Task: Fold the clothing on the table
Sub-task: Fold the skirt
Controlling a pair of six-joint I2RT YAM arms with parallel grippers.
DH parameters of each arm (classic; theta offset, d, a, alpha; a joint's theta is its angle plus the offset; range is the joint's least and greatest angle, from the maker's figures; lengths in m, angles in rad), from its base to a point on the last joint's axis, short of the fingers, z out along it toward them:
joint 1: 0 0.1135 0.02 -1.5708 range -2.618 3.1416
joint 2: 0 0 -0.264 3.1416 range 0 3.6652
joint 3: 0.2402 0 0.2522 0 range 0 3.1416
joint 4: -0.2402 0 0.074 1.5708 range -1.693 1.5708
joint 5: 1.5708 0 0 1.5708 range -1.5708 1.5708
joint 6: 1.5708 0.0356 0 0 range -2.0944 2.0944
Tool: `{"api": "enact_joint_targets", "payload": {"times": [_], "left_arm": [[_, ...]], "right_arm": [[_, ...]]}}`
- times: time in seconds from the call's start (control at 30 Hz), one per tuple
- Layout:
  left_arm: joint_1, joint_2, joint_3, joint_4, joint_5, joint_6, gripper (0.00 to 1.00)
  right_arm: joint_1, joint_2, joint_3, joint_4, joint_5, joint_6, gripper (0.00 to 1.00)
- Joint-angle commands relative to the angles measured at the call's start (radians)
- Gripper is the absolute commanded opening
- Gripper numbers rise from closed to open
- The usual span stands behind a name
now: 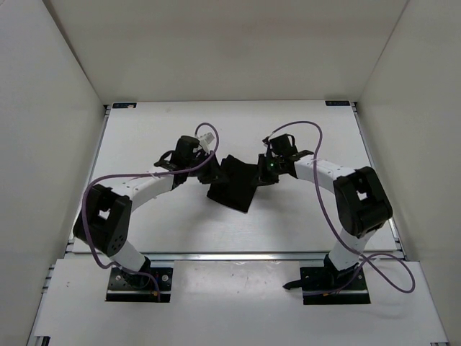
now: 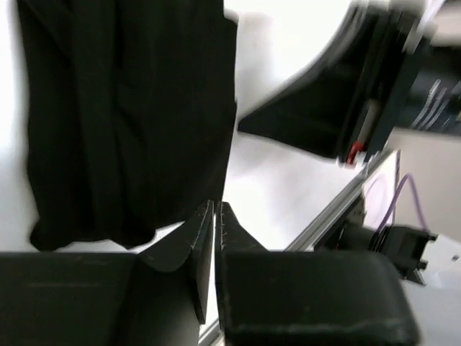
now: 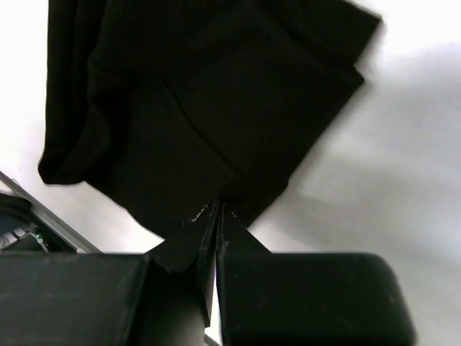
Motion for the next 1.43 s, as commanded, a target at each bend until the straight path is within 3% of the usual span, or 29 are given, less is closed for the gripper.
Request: {"api": "enact_joint_targets", "payload": {"times": [0.0,0.33,0.57,0.63,0.7,0.73,0.83,0.87,0.97,1.03,1.13,1.2,1.37,1.4], "left_arm": [[-0.031,0.020,-0.022,0.018,-0.015,0.004,0.15],[0.007,0.116,0.017,-0.143,-0.179,0.105,0.12],[0.101,0.154,-0.003,-0.116,-0.072,0.102,0.21],[0.121,0.151,-0.009,-0.099,-0.030,0.099,0.29],[0.133,0.148,-0.003,-0.083,0.023,0.105,0.56],[0.135,0.136,0.007,-0.091,0.041,0.116,0.61],[0.144,0.087,0.041,-0.128,0.017,0.165,0.98],[0.145,0.062,0.050,-0.148,0.014,0.191,0.98],[0.174,0.002,0.075,-0.197,-0.005,0.254,0.99],[0.194,-0.026,0.090,-0.262,-0.025,0.293,0.99],[0.219,-0.078,0.097,-0.315,-0.066,0.356,0.98],[0.217,-0.116,0.084,-0.359,-0.135,0.392,0.98],[0.194,-0.165,0.022,-0.434,-0.279,0.435,0.98],[0.197,-0.182,0.012,-0.445,-0.296,0.432,0.99]], "right_arm": [[0.002,0.041,0.073,0.067,-0.035,-0.016,0.00],[-0.024,0.158,0.159,0.058,-0.061,-0.050,0.00],[-0.054,0.202,0.170,0.042,-0.070,-0.079,0.00],[-0.071,0.201,0.194,0.026,-0.078,-0.080,0.00],[-0.089,0.193,0.205,0.035,-0.119,-0.096,0.02],[-0.091,0.175,0.225,0.032,-0.141,-0.096,0.09],[-0.125,0.105,0.266,0.009,-0.130,-0.108,0.43],[-0.131,0.086,0.283,-0.014,-0.113,-0.119,0.54],[-0.158,0.020,0.300,-0.095,-0.043,-0.155,0.65],[-0.185,-0.021,0.270,-0.117,0.008,-0.194,0.67],[-0.231,-0.075,0.196,-0.120,0.037,-0.217,0.65],[-0.251,-0.095,0.156,-0.128,0.026,-0.223,0.52],[-0.235,-0.100,0.122,-0.162,0.079,-0.247,0.51],[-0.232,-0.090,0.130,-0.171,0.086,-0.251,0.55]]}}
